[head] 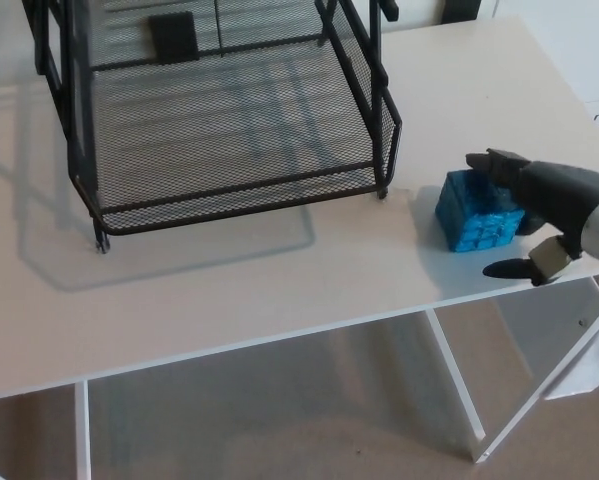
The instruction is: The robot walks towards a desk on which a file tray is kept in the middle and a cube is kept to its right. The robot lifts the cube using its right hand and places it on the file tray.
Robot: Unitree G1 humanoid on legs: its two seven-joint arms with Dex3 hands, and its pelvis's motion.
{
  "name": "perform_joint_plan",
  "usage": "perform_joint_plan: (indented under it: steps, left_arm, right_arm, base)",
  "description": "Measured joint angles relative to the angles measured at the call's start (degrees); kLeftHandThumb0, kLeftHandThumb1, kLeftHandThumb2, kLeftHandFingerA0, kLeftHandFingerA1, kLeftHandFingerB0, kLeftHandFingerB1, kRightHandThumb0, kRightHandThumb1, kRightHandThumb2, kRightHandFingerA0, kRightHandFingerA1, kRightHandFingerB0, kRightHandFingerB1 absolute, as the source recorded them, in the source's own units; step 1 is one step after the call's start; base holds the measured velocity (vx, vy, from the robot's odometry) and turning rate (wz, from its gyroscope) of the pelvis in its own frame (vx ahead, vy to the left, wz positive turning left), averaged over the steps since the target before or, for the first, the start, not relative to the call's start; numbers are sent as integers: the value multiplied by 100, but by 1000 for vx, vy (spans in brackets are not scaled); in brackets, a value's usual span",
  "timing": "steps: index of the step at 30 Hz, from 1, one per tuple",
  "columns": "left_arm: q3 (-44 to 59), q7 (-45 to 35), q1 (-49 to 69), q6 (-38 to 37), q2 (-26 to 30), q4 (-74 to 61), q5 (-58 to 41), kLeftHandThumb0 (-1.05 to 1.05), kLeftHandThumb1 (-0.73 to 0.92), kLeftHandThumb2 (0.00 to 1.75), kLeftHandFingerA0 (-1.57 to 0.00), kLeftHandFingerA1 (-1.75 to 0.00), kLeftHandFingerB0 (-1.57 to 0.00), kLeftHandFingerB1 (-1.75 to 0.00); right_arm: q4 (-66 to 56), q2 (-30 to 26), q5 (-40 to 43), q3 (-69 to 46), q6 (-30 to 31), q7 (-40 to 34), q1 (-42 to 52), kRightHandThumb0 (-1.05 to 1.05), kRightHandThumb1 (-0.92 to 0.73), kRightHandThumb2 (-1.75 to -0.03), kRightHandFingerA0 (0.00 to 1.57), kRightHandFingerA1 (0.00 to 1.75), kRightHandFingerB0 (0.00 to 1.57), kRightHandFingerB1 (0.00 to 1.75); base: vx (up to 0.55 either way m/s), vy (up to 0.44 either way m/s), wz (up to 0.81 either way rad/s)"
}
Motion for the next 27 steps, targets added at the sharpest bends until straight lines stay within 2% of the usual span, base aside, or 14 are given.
perform_joint_plan:
  steps: [3,4,6,7,8,9,12,13,17,23,24,25,26,27]
  left_arm:
    - [113,78,-24,0,-68,-44,-30,-57,88,66,-46,-71,-30,-51]
    - [142,109,-29,0,-94,-56,-39,-57,88,66,-46,-71,-30,-51]
    - [182,153,-23,-1,-135,-102,-50,-57,87,66,-47,-69,-30,-50]
    - [199,175,-31,-3,-146,-102,-50,-45,63,108,-52,-74,-23,-57]
    - [210,190,-33,-3,-154,-102,-50,-45,63,108,-52,-74,-23,-57]
    - [242,247,-28,-5,-179,-116,-50,-54,87,65,-50,-70,-33,-51]
    - [285,328,36,-13,-240,-234,-51,-52,87,65,-50,-75,-35,-52]
    - [297,348,63,-29,-251,-260,-51,-54,87,66,-50,-72,-34,-52]
    - [315,400,122,-65,-258,-320,-51,-54,86,65,-50,-72,-33,-52]
    - [321,451,84,-66,-259,-259,-50,-53,80,66,-51,-74,-31,-52]
    - [313,451,91,-66,-259,-266,-47,-45,62,107,-55,-76,-28,-59]
    - [296,452,106,-67,-258,-295,-44,-48,64,107,-54,-76,-28,-59]
    - [283,451,121,-67,-258,-326,-41,-47,63,107,-53,-76,-28,-59]
    - [278,448,136,-67,-258,-355,-42,-54,81,66,-50,-73,-33,-52]
  right_arm:
    - [34,47,-55,0,-178,-328,74,-51,-56,-56,77,93,69,69]
    - [41,65,-86,9,-226,-455,98,-51,-56,-56,77,93,69,69]
    - [39,106,-172,39,-303,-712,140,-49,-55,-57,78,108,65,79]
    - [1,114,-209,57,-329,-821,179,-44,-55,-57,83,117,60,76]
    - [-22,121,-233,70,-343,-882,203,-44,-55,-57,83,117,60,76]
    - [-65,135,-297,111,-378,-1044,252,-41,-53,-58,84,113,55,62]
    - [-77,146,-397,162,-410,-1243,295,-37,-54,-56,93,106,44,40]
    - [-78,146,-440,184,-412,-1313,304,-31,-50,-56,92,124,41,37]
    - [-25,182,-675,332,-358,-1618,306,-24,-53,-57,86,137,36,38]
    - [-49,184,-955,448,-197,-1833,314,-22,-51,-57,87,137,38,38]
    - [-49,184,-998,464,-160,-1859,317,-24,-48,-56,89,135,41,38]
    - [-48,184,-1041,481,-124,-1882,317,-23,-48,-56,88,135,41,38]
    - [-50,185,-1083,492,-93,-1901,317,-22,-48,-56,89,135,41,38]
    - [-56,185,-1116,501,-62,-1909,321,-22,-49,-57,89,137,43,37]
  base:
    - [0,0,0]
    - [0,0,0]
    - [0,0,0]
    - [0,0,0]
    - [0,0,0]
    - [0,0,0]
    - [0,0,0]
    - [0,0,0]
    - [0,0,0]
    - [0,0,0]
    - [0,0,0]
    - [0,0,0]
    - [0,0,0]
    - [0,0,0]
